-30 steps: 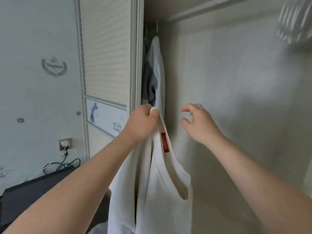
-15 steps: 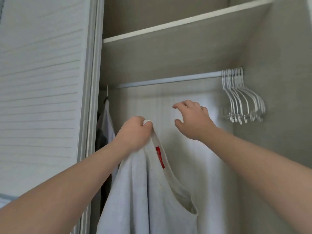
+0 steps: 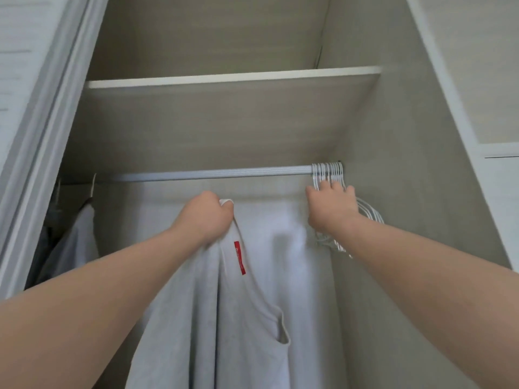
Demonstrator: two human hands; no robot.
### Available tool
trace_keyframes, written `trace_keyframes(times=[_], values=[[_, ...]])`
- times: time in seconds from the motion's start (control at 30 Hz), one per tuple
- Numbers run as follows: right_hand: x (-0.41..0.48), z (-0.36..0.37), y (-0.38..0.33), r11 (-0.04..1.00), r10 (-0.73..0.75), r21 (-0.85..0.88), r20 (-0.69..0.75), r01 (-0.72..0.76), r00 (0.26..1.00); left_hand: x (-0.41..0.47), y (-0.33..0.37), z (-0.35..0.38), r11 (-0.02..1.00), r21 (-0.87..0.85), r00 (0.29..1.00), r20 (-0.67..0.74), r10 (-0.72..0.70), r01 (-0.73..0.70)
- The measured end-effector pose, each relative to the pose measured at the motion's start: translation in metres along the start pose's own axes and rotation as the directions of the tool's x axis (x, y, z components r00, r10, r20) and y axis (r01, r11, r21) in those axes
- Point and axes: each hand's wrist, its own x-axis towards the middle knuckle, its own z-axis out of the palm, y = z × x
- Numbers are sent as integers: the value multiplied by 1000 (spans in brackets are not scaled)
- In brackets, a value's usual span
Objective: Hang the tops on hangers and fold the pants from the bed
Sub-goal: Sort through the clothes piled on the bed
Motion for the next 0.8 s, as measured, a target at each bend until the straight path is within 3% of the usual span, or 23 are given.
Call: trace_keyframes(times=[0.13,0.4,0.63,0.8], values=[[12,22,13,995,31,-89,-46,-35,998,7,-11,22,1000,3,1000,-2,-11,11],[36,27,34,994,76,-63,-135,-85,988,17,-40,27,994,32,994,-9,-104,105],[37,16,27,989,128,102,-187,-111,974,13,-39,9,990,36,991,-21,-133,134],[25,1,13,932,153,358,-246,-57,957,5,-29,-11,993,41,993,-47,-110,112]])
